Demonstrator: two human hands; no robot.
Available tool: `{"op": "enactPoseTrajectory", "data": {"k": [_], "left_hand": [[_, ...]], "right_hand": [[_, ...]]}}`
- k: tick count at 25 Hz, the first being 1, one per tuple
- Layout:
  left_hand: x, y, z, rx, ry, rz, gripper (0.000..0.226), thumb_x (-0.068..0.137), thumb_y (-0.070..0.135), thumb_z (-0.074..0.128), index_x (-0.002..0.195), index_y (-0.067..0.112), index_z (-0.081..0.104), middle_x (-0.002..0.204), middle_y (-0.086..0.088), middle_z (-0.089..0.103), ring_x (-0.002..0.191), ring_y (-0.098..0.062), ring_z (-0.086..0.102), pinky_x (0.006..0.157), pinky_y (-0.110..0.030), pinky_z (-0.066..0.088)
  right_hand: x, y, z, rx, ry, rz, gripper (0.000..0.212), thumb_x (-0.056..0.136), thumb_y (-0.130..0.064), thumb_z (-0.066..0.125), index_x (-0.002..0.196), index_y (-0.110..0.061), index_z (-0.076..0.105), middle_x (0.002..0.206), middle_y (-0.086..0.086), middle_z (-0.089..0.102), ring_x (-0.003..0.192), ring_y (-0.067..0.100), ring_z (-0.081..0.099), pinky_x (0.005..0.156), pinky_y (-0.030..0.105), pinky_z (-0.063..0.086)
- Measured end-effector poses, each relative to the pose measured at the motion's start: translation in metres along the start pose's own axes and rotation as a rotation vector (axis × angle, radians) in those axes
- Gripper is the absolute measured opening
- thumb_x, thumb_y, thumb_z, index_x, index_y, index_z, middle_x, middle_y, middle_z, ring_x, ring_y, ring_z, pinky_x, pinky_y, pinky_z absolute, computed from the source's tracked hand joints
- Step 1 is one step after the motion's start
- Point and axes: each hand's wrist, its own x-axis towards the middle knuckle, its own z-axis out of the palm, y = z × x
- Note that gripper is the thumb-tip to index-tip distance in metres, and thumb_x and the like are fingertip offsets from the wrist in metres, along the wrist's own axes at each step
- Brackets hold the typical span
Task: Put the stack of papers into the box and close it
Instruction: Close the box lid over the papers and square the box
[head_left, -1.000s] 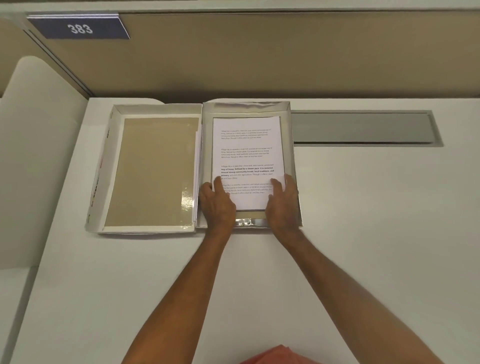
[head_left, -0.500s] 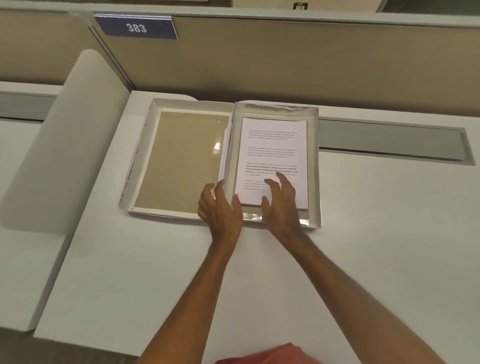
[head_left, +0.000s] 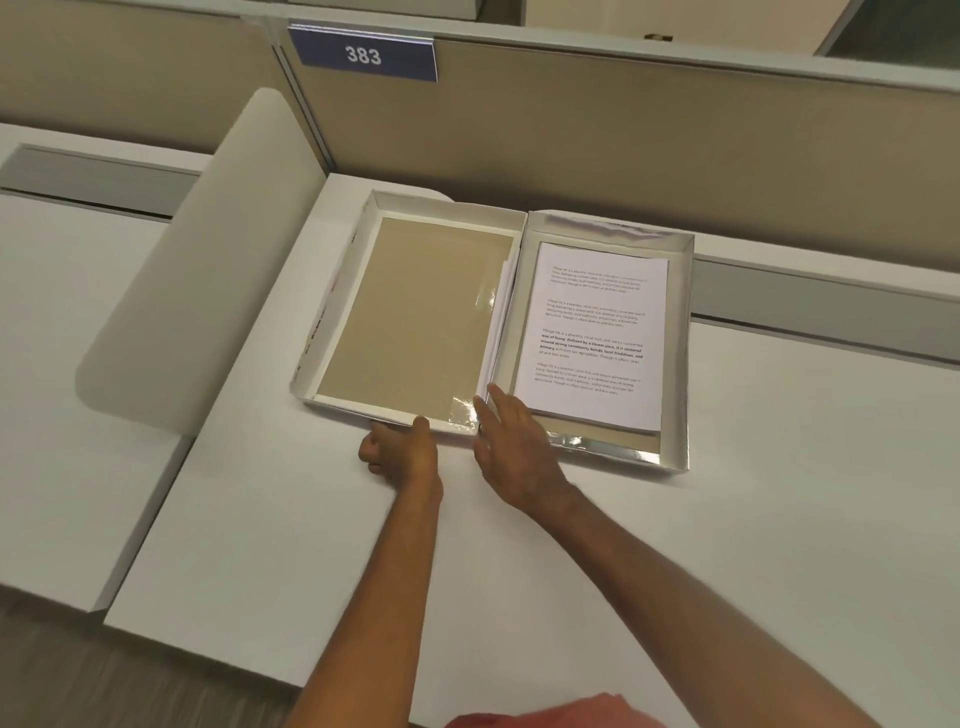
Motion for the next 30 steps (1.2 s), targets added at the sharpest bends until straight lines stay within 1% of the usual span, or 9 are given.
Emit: {"op": "enactPoseTrajectory", "data": {"k": [2, 6, 10, 13, 15, 19, 23, 26, 30], "left_hand": [[-0.004, 0.002, 0.0, -0.083, 0.016, 0.013, 0.041, 0.085, 0.01, 0.057, 0.125, 0.018, 0.051, 0.147, -0.007, 0.032, 0.128, -0.033, 0.041, 0.1, -0.041, 0.049], [-0.02, 0.006, 0.0, -0.438, -0.032, 0.17, 0.073, 0.084, -0.008, 0.045, 0.148, 0.025, 0.036, 0.131, 0.001, 0.049, 0.12, -0.03, 0.062, 0.101, -0.039, 0.055], [-0.039, 0.01, -0.004, -0.441, -0.035, 0.349, 0.085, 0.086, -0.006, 0.048, 0.153, 0.037, 0.018, 0.147, -0.007, 0.049, 0.123, -0.028, 0.062, 0.102, -0.045, 0.057], [-0.06, 0.008, -0.008, -0.333, -0.097, 0.499, 0.078, 0.093, -0.004, 0.06, 0.156, 0.027, 0.027, 0.145, -0.001, 0.052, 0.125, -0.019, 0.059, 0.104, -0.035, 0.055], [-0.072, 0.004, -0.007, -0.194, -0.162, 0.638, 0.065, 0.094, 0.001, 0.066, 0.15, 0.018, 0.04, 0.143, -0.004, 0.056, 0.126, -0.017, 0.059, 0.106, -0.036, 0.053], [-0.084, -0.008, 0.0, 0.119, -0.217, 0.914, 0.064, 0.086, 0.004, 0.075, 0.144, 0.014, 0.05, 0.14, -0.004, 0.06, 0.129, -0.021, 0.056, 0.108, -0.035, 0.05], [-0.084, -0.017, 0.016, 0.473, -0.239, 1.19, 0.072, 0.077, 0.004, 0.079, 0.142, 0.018, 0.053, 0.144, 0.002, 0.057, 0.13, -0.024, 0.052, 0.109, -0.039, 0.044], [-0.094, -0.025, 0.033, 0.656, -0.274, 1.319, 0.07, 0.073, 0.006, 0.075, 0.137, 0.021, 0.055, 0.143, 0.002, 0.058, 0.126, -0.024, 0.054, 0.101, -0.039, 0.042], [-0.09, -0.036, 0.04, 0.801, -0.248, 1.367, 0.068, 0.072, 0.01, 0.075, 0.136, 0.024, 0.055, 0.145, 0.002, 0.056, 0.124, -0.024, 0.052, 0.094, -0.043, 0.044]], "right_hand": [[0.0, 0.002, 0.003, -0.04, 0.006, -0.001, 0.056, 0.096, -0.023, 0.059, 0.148, -0.003, 0.052, 0.157, 0.023, 0.048, 0.137, 0.044, 0.052, 0.109, 0.052, 0.049], [0.0, 0.006, 0.003, -0.02, -0.054, -0.011, 0.059, 0.099, -0.027, 0.05, 0.153, -0.004, 0.045, 0.164, 0.022, 0.038, 0.147, 0.045, 0.042, 0.118, 0.056, 0.04], [0.0, 0.012, 0.004, 0.068, -0.133, 0.013, 0.069, 0.1, -0.042, 0.026, 0.159, -0.009, 0.038, 0.17, 0.015, 0.028, 0.155, 0.038, 0.03, 0.125, 0.053, 0.029], [-0.004, 0.014, -0.007, 0.297, -0.126, 0.061, 0.058, 0.106, -0.039, 0.033, 0.159, -0.016, 0.039, 0.17, 0.006, 0.03, 0.156, 0.028, 0.028, 0.128, 0.04, 0.022], [-0.009, 0.013, -0.022, 0.563, -0.038, 0.168, 0.046, 0.108, -0.035, 0.045, 0.153, -0.024, 0.049, 0.161, -0.002, 0.045, 0.147, 0.017, 0.043, 0.121, 0.037, 0.038], [-0.017, 0.017, -0.059, 1.004, 0.269, 0.418, 0.028, 0.106, -0.028, 0.05, 0.13, -0.03, 0.065, 0.129, -0.006, 0.07, 0.114, 0.011, 0.069, 0.099, 0.041, 0.058], [-0.036, 0.051, -0.101, 1.509, 0.594, 0.798, 0.025, 0.107, -0.015, 0.046, 0.11, -0.025, 0.069, 0.087, -0.01, 0.074, 0.084, 0.015, 0.068, 0.065, 0.023, 0.058], [-0.071, 0.088, -0.119, 1.625, 0.692, 0.943, 0.025, 0.106, -0.033, 0.049, 0.108, -0.024, 0.073, 0.087, -0.01, 0.075, 0.089, 0.019, 0.068, 0.077, 0.037, 0.06], [-0.099, 0.109, -0.117, 1.568, 0.677, 0.982, 0.025, 0.102, -0.028, 0.057, 0.117, -0.02, 0.075, 0.101, -0.002, 0.074, 0.09, 0.022, 0.068, 0.082, 0.042, 0.06]]}}
